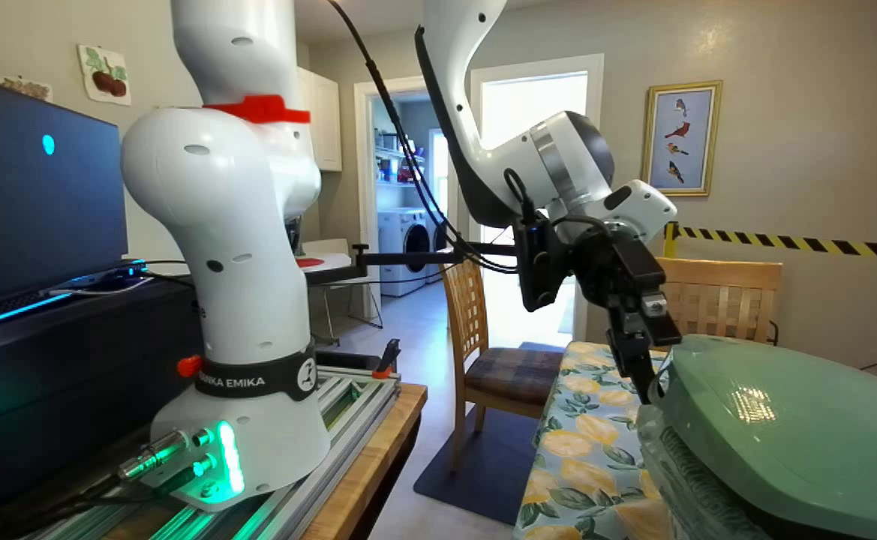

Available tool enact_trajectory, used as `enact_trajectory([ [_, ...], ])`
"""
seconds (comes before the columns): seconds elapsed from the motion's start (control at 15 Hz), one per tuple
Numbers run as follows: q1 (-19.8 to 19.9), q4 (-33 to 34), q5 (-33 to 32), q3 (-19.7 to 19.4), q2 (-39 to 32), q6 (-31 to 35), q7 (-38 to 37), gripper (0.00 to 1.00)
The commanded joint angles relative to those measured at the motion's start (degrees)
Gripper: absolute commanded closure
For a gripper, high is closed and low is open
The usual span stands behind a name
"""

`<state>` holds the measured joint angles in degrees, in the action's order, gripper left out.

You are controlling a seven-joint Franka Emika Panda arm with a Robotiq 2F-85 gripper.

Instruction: Turn the bin around then open it.

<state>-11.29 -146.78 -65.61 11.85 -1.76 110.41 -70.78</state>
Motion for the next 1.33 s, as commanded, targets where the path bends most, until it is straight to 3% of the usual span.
enact_trajectory([
  [0.0,-0.04,-1.08,0.63,-0.18,2.75,-0.62,-1.89,0.0],
  [0.27,0.57,-2.03,-2.19,-0.96,5.0,2.92,1.57,0.0],
  [0.6,0.67,-5.56,-11.56,-1.42,8.33,7.15,11.05,0.0],
  [1.0,1.0,-10.32,-24.49,-2.89,13.43,12.44,17.1,0.0],
  [1.27,1.28,-13.1,-27.34,-4.88,19.54,14.11,19.39,0.0],
])
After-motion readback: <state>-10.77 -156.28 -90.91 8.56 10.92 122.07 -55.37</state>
